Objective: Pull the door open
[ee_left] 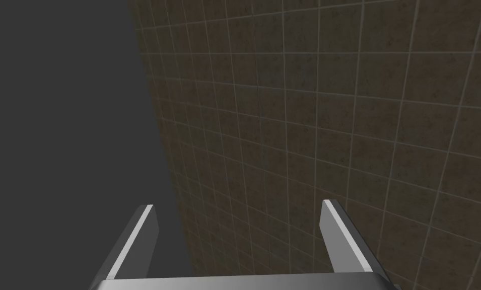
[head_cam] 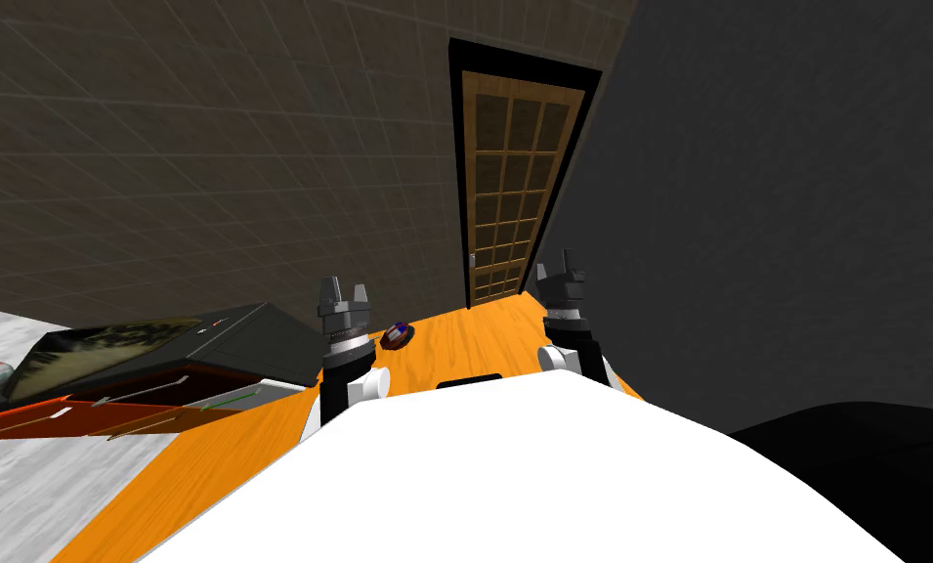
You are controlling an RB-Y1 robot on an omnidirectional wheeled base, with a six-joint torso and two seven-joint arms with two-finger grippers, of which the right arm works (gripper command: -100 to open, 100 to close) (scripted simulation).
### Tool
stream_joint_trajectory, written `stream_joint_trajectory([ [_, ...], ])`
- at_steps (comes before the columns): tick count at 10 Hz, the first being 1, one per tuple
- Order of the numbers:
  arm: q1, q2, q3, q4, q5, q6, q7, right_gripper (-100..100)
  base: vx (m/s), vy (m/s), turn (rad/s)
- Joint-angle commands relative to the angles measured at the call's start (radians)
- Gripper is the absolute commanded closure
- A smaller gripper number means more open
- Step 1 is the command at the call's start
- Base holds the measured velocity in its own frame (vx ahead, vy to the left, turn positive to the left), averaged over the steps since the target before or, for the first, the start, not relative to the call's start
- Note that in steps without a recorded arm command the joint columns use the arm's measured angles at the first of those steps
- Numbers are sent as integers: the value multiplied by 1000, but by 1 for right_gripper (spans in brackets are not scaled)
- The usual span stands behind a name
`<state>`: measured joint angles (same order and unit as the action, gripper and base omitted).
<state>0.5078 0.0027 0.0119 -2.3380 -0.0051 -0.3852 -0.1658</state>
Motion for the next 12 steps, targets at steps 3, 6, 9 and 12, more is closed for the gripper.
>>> stream_joint_trajectory([
  [3,1,-16,-11,45,24,-27,46,-100,148,24,15],
  [6,2,-32,-25,101,52,-61,102,-100,168,38,20],
  [9,3,-45,-39,161,83,-97,163,-100,164,28,20],
  [12,4,-56,-53,215,111,-130,218,-100,136,30,18],
])
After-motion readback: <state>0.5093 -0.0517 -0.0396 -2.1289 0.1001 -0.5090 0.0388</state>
